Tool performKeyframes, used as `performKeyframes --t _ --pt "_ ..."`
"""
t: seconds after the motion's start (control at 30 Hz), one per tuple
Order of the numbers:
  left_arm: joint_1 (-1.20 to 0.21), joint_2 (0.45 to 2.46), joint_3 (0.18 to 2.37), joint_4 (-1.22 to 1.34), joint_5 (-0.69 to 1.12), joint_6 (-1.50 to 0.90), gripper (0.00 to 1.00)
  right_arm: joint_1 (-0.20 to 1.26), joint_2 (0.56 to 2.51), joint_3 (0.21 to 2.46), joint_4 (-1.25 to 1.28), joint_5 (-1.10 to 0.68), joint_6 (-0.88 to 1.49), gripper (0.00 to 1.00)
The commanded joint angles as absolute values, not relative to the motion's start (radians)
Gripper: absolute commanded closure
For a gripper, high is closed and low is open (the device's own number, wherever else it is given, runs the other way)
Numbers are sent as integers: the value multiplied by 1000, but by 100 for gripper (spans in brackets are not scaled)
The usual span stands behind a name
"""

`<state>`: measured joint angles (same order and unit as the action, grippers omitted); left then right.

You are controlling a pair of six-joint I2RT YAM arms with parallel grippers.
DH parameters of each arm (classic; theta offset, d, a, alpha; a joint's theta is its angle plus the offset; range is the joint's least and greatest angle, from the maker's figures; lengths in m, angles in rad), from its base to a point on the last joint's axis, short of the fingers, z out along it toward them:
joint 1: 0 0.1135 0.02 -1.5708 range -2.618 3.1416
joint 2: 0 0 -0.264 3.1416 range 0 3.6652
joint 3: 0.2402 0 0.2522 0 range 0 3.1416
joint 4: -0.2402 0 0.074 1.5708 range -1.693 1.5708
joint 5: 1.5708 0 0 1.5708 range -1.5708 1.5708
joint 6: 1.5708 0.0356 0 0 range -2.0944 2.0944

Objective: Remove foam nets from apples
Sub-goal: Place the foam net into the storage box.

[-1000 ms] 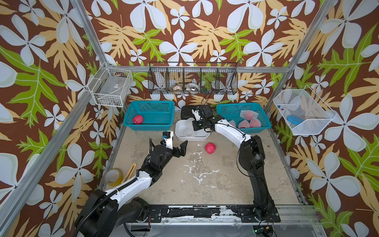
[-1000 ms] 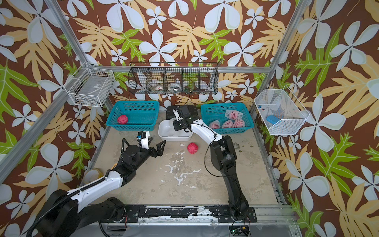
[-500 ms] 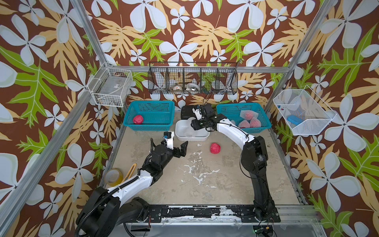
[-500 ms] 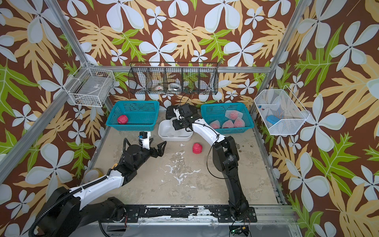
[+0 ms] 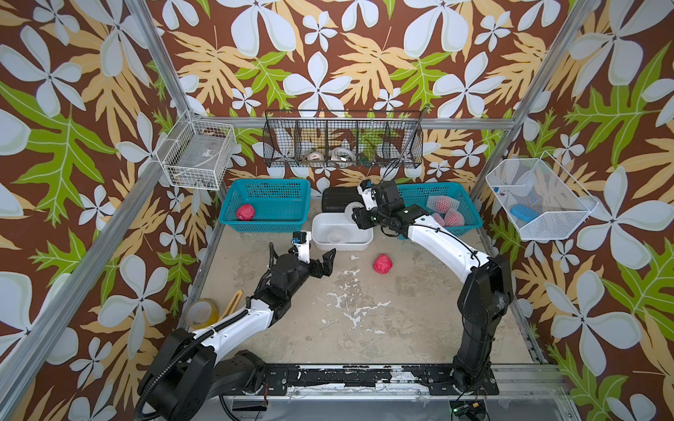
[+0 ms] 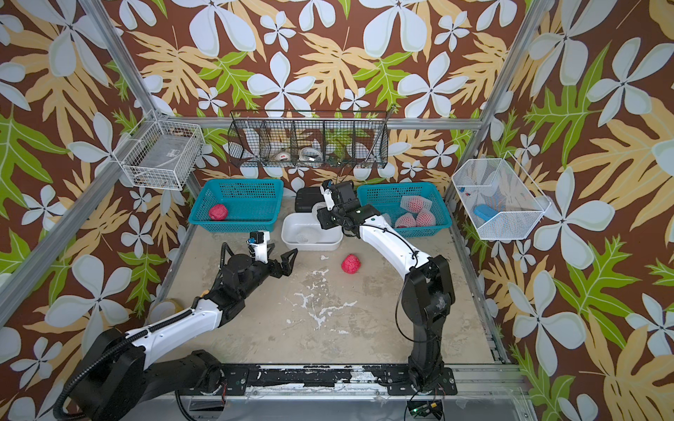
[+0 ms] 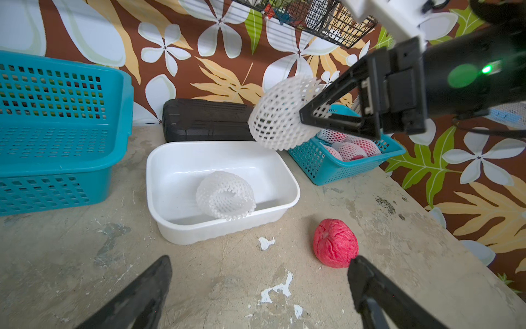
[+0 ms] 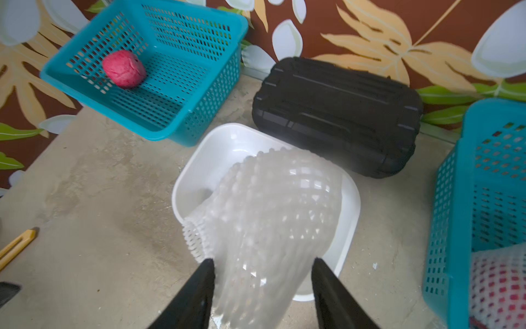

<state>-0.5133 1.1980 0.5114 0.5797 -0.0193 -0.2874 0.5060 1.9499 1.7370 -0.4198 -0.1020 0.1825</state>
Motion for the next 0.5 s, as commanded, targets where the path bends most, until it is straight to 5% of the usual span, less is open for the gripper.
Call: performKeyframes --t 0.0,0.23,0.47 --pt "-514 1206 520 602 2 -306 3 497 2019 1759 -437 -102 187 52" --pt "-514 1191 522 582 2 -299 3 497 2145 1884 -485 -187 175 34" --pt "-514 1189 523 582 5 -300 3 495 2141 1894 -535 -245 129 1"
